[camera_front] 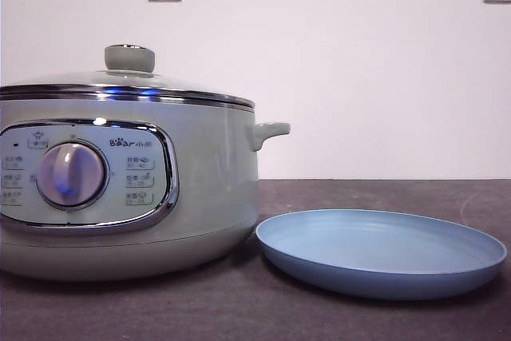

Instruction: Take the potato out from the steamer,put the potato on the plate,close the lid

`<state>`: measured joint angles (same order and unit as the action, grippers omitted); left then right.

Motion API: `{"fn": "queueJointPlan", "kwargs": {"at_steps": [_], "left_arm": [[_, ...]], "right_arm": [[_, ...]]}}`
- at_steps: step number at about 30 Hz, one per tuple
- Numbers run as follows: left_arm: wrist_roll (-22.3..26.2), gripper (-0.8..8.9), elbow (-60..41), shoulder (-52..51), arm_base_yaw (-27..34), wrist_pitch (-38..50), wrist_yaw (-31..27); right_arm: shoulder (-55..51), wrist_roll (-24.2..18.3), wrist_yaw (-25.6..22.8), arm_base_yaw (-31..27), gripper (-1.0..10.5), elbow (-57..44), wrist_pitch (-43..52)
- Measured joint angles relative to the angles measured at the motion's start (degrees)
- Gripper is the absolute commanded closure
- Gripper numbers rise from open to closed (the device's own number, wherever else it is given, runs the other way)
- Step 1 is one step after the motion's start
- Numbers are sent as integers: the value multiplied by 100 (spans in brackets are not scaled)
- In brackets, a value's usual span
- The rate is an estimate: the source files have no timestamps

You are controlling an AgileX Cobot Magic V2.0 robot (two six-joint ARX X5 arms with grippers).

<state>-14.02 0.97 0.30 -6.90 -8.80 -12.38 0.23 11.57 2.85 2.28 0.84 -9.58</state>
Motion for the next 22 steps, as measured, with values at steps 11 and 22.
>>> {"fn": "queueJointPlan", "kwargs": {"at_steps": [11,22], "left_arm": [[-72,819,1010,70,0,-743,1340],[-70,820,3012,1360,-22,-1416,1707]], "right_arm": [[466,811,17,0,958,1003,157],[2376,658,160,129,957,3364,153]]}}
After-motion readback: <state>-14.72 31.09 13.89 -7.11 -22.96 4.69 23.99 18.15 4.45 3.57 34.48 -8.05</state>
